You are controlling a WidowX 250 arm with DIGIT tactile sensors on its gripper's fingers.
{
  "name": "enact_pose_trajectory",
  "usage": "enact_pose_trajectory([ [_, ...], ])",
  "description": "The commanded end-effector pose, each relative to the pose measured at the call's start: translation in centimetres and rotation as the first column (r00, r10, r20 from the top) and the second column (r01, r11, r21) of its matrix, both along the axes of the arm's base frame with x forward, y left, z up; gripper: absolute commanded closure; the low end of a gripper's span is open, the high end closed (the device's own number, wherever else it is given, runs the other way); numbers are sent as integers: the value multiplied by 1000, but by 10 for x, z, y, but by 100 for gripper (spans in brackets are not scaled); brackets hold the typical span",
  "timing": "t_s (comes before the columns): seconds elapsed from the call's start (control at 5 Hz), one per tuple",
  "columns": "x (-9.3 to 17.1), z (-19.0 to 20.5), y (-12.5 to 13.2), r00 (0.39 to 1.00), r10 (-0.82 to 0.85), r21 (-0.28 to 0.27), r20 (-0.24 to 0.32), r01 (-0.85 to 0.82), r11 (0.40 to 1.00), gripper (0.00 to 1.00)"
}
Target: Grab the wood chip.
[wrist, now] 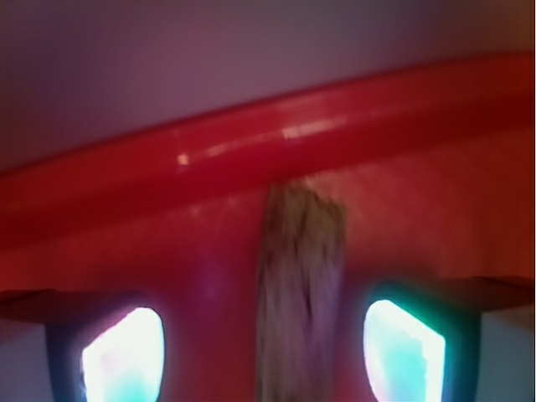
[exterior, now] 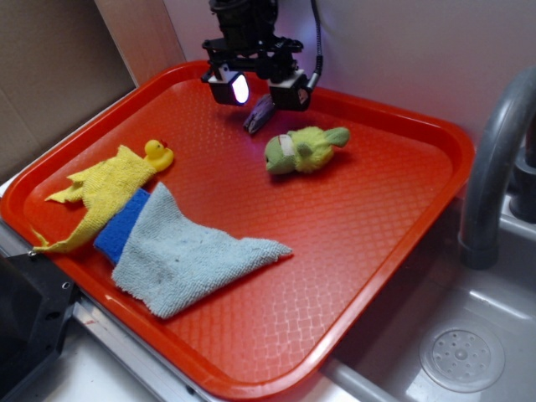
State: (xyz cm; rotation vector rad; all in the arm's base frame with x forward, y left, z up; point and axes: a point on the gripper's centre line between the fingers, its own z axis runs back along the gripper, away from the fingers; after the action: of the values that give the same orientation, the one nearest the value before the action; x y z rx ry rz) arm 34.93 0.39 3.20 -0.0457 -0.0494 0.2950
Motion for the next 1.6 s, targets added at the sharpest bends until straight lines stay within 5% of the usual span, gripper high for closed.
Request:
enact_pose_trajectory([
  [0.0,30,7,25,998,8,31,67,-10,999,0],
  [0.6,19,6,44,996,11,56,89,-16,998,0],
  [0.8,17,3,42,996,23,60,86,-28,998,100],
  [1.4,16,6,40,996,18,70,88,-25,997,100],
])
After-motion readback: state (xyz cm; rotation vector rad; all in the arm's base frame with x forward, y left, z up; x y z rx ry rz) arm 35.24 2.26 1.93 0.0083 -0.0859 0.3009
